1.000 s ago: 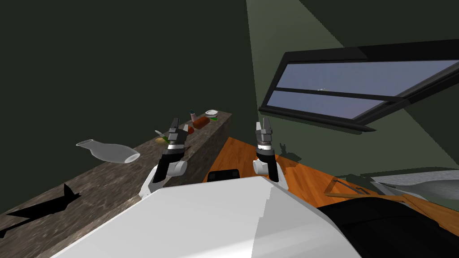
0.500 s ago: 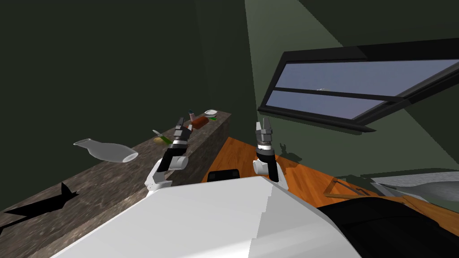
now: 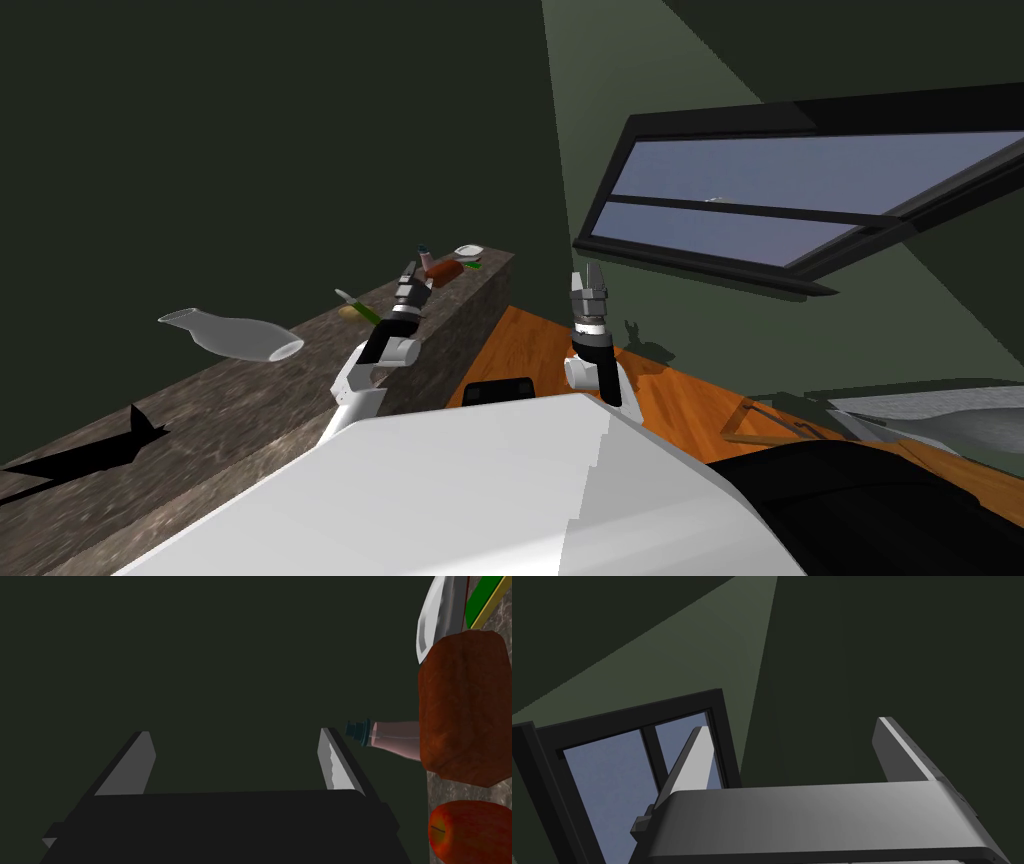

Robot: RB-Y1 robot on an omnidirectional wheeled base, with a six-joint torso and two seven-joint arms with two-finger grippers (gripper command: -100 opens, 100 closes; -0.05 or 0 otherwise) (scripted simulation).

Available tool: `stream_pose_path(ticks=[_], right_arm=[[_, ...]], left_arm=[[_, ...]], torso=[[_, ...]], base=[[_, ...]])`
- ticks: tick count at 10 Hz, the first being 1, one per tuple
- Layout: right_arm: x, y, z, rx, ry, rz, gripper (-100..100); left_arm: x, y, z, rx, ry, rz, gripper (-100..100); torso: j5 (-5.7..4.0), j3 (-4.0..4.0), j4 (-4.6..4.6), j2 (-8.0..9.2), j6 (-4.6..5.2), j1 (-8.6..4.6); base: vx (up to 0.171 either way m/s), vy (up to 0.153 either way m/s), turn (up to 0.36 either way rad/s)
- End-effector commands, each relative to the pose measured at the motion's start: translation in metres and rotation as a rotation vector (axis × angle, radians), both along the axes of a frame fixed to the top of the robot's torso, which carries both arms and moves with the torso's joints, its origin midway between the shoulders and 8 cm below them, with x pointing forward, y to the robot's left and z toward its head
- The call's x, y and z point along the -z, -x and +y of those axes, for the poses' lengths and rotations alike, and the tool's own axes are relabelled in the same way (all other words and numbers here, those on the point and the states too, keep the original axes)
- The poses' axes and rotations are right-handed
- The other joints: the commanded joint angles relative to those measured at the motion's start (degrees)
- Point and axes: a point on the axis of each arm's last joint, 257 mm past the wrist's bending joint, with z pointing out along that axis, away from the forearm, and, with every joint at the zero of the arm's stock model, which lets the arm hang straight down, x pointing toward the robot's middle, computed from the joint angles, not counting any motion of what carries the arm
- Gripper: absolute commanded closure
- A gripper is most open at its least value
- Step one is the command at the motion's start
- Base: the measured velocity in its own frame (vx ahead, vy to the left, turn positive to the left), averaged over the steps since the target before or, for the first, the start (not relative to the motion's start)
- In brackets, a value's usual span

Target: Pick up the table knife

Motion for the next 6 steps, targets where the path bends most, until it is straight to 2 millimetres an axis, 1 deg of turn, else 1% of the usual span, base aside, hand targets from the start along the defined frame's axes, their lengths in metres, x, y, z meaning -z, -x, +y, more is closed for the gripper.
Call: stream_pose_path(ticks=[1,2,3,4,5,6], right_arm=[[0.000,0.000,0.000,0.000,0.000,0.000,0],[0.000,0.000,0.000,0.000,0.000,0.000,0],[0.000,0.000,0.000,0.000,0.000,0.000,0],[0.000,0.000,0.000,0.000,0.000,0.000,0],[0.000,0.000,0.000,0.000,0.000,0.000,0],[0.000,0.000,0.000,0.000,0.000,0.000,0]], left_arm=[[0.007,-0.017,0.003,0.012,0.028,0.045,-100],[0.010,-0.018,0.003,0.010,0.027,0.059,-100],[0.015,-0.032,0.007,0.018,0.053,0.092,-100],[0.019,-0.033,0.008,0.016,0.053,0.109,-100],[0.024,-0.047,0.013,0.022,0.079,0.143,-100],[0.029,-0.048,0.013,0.019,0.079,0.161,-100]], torso=[[0.00,0.00,0.00,0.00,0.00,0.00],[0.00,0.00,0.00,0.00,0.01,-0.02],[0.00,0.00,0.00,0.00,0.00,0.00],[0.00,-0.02,-0.01,-0.04,0.00,-0.01],[0.00,-0.02,-0.01,-0.02,0.00,0.01],[0.00,-0.01,0.00,-0.02,0.00,0.00]], base=[[-0.007,-0.050,0.015],[-0.002,-0.047,0.007],[0.007,-0.050,0.020],[0.003,-0.044,0.007],[0.001,-0.048,0.022],[-0.006,-0.038,0.010]])
